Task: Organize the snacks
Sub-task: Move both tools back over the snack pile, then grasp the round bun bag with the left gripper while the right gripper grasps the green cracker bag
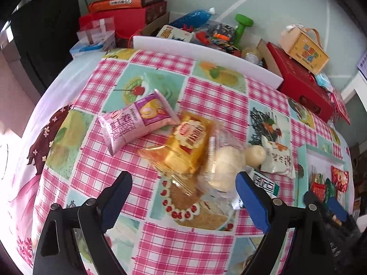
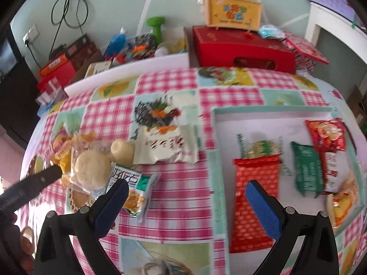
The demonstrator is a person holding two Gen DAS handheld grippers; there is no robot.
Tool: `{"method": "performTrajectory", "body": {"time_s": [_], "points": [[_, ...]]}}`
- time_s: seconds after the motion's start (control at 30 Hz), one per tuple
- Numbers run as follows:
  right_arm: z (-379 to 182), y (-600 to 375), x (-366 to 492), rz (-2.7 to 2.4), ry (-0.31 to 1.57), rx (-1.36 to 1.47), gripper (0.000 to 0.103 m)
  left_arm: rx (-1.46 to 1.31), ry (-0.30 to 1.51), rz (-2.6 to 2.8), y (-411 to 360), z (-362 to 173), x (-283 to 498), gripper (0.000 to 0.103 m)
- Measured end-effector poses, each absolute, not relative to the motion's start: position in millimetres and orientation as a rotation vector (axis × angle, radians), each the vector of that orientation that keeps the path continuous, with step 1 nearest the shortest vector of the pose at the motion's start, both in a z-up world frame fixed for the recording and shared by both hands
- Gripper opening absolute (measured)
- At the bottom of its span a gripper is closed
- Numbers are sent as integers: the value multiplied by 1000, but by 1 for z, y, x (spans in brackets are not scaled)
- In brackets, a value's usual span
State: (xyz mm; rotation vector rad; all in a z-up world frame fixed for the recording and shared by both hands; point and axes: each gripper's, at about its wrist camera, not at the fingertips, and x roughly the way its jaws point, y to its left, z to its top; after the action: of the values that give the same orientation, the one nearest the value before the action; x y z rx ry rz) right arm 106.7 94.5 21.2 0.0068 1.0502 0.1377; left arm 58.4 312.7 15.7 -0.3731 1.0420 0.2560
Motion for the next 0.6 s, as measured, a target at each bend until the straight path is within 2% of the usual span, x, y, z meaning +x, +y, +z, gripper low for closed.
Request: {"method": "performTrajectory", "body": {"time_s": [0.6], "points": [[-11, 151, 125, 211, 1129, -53, 103, -457, 1036, 154, 312, 6, 78, 90]]}}
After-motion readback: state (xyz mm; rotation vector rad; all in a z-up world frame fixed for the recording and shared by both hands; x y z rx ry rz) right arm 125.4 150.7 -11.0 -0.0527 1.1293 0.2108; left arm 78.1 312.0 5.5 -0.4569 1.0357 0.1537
